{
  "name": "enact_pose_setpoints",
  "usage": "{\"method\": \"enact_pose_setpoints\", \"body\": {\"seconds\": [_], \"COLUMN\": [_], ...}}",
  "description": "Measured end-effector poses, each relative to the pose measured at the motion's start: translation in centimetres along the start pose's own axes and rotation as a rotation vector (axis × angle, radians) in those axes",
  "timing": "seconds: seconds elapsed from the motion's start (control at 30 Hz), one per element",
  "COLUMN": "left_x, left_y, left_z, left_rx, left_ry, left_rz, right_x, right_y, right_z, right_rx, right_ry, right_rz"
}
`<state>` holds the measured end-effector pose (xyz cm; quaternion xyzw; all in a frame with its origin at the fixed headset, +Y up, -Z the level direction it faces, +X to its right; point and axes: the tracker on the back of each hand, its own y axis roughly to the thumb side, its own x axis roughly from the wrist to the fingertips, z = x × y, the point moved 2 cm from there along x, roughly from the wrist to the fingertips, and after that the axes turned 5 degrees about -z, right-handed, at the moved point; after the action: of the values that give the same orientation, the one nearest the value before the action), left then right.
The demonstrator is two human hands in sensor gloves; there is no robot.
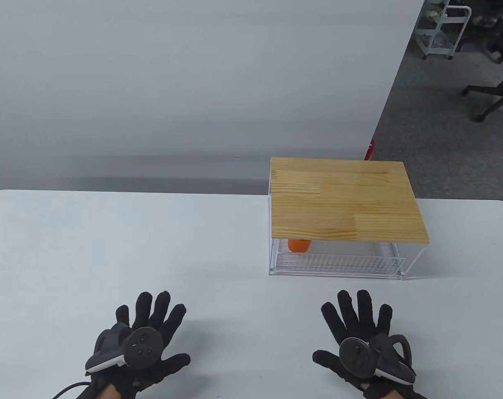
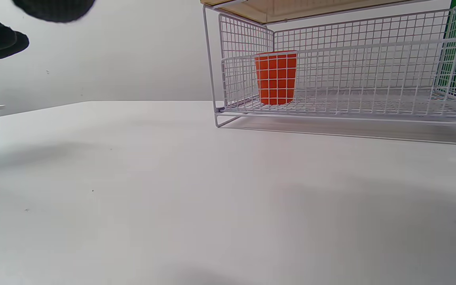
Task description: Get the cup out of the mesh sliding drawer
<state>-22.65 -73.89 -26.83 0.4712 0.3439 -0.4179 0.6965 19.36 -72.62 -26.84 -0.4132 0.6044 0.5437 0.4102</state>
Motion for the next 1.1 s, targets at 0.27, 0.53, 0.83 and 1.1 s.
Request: {"method": "enact_pose_setpoints", "body": {"seconds": [0.27, 0.53, 0.83, 1.1], "left_x": [0.0, 0.1, 0.1, 0.0], "left_y": [0.1, 0.1, 0.0, -0.1], "left_z": [0.0, 0.0, -0.1, -0.1], "left_rx": [0.001, -0.001, -0.002, -0.003], "left_ry": [-0.002, -0.003, -0.002, -0.002], "left_rz": [0.002, 0.003, 0.004, 0.003], "right_x": [-0.2, -0.1, 1.0, 2.9], "right_y": [0.1, 0.0, -0.4, -1.9], "right_z": [0.1, -0.1, 0.1, 0.3], "right_rx": [0.008, 0.007, 0.004, 0.025], "right_ry": [-0.012, -0.008, -0.006, -0.012], "right_rz": [-0.001, -0.006, -0.046, -0.117]}}
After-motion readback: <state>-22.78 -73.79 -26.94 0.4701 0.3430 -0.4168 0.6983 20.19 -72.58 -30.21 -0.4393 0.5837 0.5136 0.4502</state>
